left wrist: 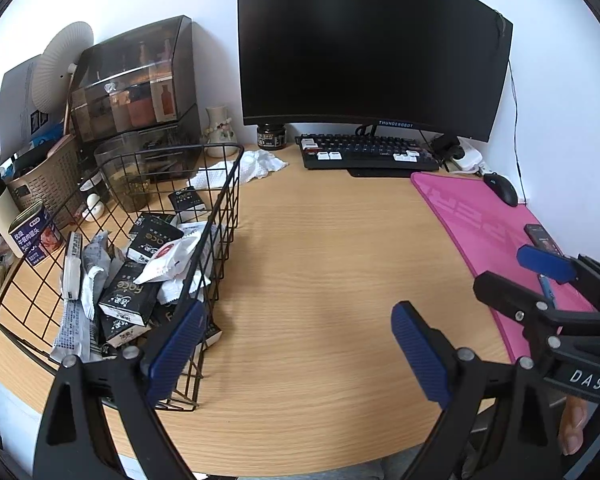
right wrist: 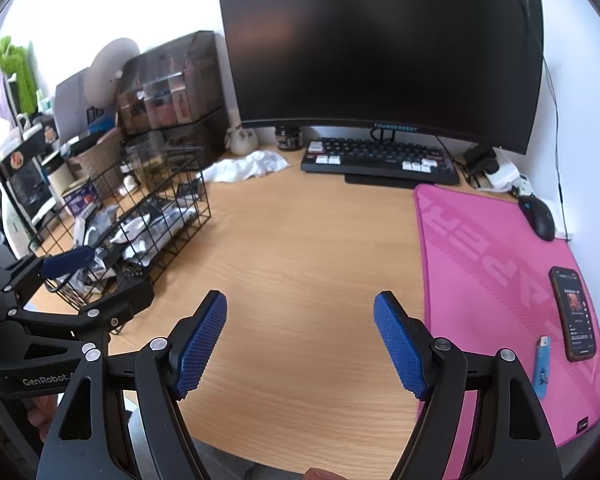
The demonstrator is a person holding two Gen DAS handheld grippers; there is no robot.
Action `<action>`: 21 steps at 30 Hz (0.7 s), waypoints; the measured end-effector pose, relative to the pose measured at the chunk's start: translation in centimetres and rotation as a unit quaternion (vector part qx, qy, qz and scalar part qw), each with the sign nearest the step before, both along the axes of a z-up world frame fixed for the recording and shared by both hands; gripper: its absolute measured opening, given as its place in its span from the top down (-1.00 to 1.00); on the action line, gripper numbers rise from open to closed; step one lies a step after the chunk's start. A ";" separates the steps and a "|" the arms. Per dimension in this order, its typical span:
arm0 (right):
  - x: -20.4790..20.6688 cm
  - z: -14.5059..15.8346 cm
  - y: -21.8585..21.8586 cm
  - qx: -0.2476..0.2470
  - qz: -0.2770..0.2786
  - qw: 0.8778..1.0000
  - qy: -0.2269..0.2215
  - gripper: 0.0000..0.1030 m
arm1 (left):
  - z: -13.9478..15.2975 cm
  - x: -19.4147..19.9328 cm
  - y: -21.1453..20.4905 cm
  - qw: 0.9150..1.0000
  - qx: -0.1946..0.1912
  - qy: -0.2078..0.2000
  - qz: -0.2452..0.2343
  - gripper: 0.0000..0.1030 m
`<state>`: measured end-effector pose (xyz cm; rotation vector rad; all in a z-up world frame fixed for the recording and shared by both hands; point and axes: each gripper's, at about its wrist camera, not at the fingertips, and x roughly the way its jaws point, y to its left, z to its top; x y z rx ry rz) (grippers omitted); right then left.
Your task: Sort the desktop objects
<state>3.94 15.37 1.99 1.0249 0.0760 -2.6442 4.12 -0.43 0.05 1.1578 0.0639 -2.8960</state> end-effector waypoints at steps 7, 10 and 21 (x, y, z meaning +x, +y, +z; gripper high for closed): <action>0.0 -0.2 -0.3 0.003 0.004 1.000 -0.004 -0.47 | -0.3 -0.1 0.0 1.000 0.002 -0.005 -0.004 -0.81; 0.0 -0.5 -0.6 0.007 0.007 1.000 -0.008 -0.47 | -0.3 -0.2 -0.1 1.000 0.001 -0.007 -0.002 -0.82; -0.1 -0.3 -0.4 0.005 0.006 1.000 -0.007 -0.47 | -0.4 -0.2 -0.7 1.000 0.015 -0.012 0.002 -0.82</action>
